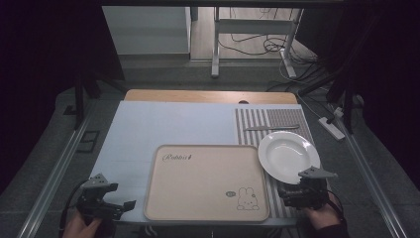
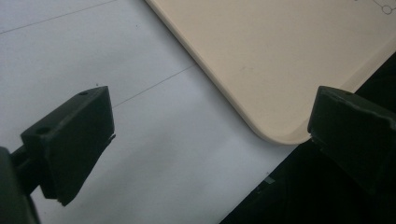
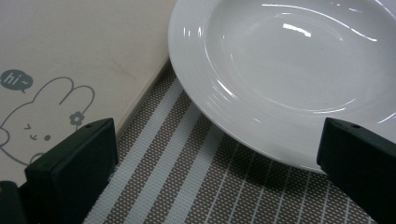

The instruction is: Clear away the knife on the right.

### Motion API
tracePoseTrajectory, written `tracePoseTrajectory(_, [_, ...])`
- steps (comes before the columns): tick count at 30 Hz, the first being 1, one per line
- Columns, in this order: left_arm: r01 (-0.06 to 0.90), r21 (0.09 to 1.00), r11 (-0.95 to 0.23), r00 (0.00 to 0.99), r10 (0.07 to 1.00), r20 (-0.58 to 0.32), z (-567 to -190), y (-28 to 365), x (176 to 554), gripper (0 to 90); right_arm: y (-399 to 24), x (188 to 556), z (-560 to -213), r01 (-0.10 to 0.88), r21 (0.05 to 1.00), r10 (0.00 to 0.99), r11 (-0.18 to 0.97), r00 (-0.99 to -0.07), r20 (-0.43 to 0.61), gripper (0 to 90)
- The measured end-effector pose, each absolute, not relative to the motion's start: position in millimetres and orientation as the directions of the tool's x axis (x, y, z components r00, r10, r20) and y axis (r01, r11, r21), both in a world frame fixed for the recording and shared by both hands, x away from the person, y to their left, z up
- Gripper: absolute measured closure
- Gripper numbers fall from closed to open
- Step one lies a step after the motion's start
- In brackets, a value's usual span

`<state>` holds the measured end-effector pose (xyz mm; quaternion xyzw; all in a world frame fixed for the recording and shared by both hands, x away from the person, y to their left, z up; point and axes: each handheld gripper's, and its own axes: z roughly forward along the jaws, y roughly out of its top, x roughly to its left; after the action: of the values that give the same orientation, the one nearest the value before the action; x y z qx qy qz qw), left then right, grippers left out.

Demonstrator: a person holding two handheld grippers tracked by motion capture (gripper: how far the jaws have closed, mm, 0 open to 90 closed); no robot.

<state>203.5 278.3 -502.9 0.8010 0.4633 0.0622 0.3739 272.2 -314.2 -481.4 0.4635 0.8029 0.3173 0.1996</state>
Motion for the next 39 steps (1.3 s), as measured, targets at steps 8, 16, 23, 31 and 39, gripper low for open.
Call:
tracePoseTrajectory(8, [0.696,0.655,-0.292,0.562,0.79,-0.245,-502.9,278.0,203.6,1.6,-311.3,274.9,-478.1,0.605,0.706,0.859,0.368,-0.513,-0.009,0.0])
tracePoseTrajectory(16, [0.696,0.655,-0.295,0.563,0.79,-0.243,-502.9,277.9,203.7,1.6,-306.3,279.6,-475.4,0.575,0.722,0.849,0.384,-0.527,-0.031,0.0])
tracePoseTrajectory(23, [0.697,0.654,-0.295,0.562,0.79,-0.243,-503.0,277.8,203.8,1.6,-306.8,285.8,-472.9,0.558,0.739,0.85,0.378,-0.526,-0.037,0.0])
tracePoseTrajectory(31, [0.698,0.652,-0.296,0.562,0.791,-0.242,-503.0,277.6,204.0,1.6,-302.5,296.8,-471.1,0.542,0.751,0.837,0.376,-0.547,-0.024,0.0])
tracePoseTrajectory(39, [0.699,0.651,-0.297,0.561,0.792,-0.241,-503.0,277.4,204.1,1.6,-303.5,313.0,-473.9,0.564,0.745,0.841,0.356,-0.541,0.007,0.0])
